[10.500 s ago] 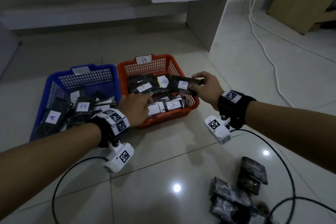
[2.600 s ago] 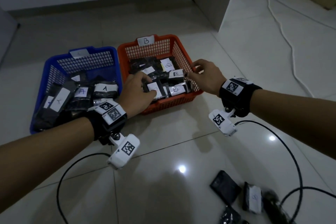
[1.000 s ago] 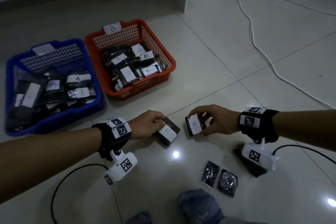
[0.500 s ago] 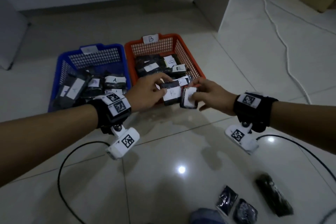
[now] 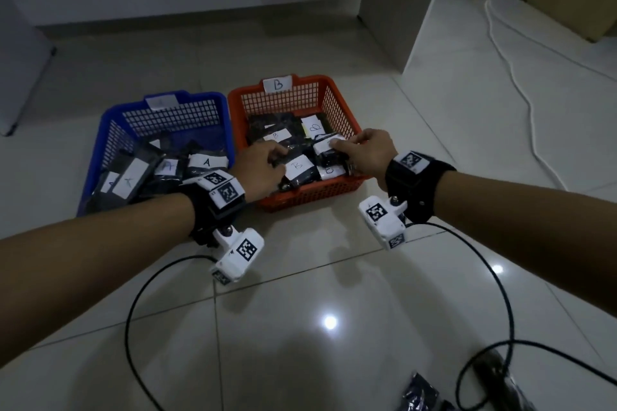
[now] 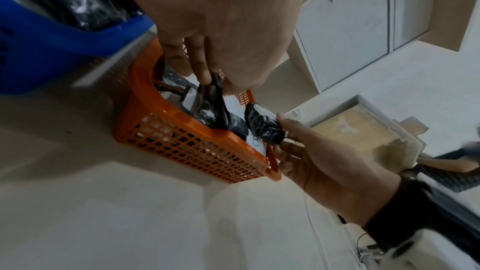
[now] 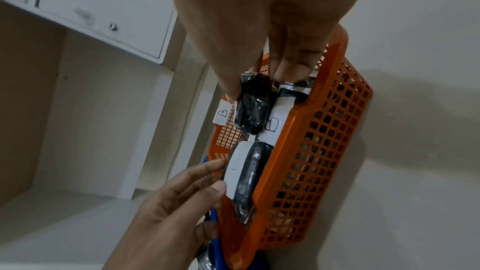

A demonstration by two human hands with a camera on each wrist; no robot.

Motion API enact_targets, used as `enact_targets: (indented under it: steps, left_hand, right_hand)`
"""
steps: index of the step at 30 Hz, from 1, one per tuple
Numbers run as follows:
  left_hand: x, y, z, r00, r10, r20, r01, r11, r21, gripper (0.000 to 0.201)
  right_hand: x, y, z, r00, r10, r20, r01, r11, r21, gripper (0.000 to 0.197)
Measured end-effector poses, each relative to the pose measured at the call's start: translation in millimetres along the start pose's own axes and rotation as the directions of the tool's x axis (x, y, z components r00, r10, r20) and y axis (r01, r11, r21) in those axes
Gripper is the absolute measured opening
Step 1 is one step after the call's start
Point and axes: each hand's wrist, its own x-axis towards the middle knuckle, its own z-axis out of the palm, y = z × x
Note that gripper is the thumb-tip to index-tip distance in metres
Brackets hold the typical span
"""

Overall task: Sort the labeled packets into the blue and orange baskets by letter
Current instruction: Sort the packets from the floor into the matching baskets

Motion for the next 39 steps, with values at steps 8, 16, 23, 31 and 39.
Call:
enact_targets:
  steps: [8,16,23,31,39]
  left_hand:
    - [4.4,-4.9,1.8,0.999,-0.007,-0.037,0.008,0.999,0.047,0.025]
    - [-22.7,29.9,17.5,0.947,0.307,-0.096,-0.309,0.951,-0.012,0.015]
    - [-67.6,70.1,78.3,0.775,0.494,0.394,-0.501,0.86,-0.091,0.012]
    - [-131.7,75.6,176.0,0.283,0.423,0.861,-0.624,0.763,-0.169,0.049]
    - [-154.5,79.7,210.0,0.1,0.423,0.901,-0.894,0.435,-0.105,0.065]
  right_hand:
    - [2.7,6.0,-4.1,1.0,-0.022,-0.009,0.022,0.999,-0.03,0.042]
    - [-25.8,31.8,-47.7,0.988,-0.151,-0.015,0.148,0.983,-0.109,0.031]
    - [-93.9,113.7,-109.9,0.95,-0.056,0.309,0.213,0.837,-0.504,0.011]
    - [-179.2,182.2,-156.6,0.863,0.242,0.444,0.255,0.549,-0.796,0.067]
    - [-196.8,198.8,-167.9,0.844,0.459,0.279,0.065,0.428,-0.902,0.074]
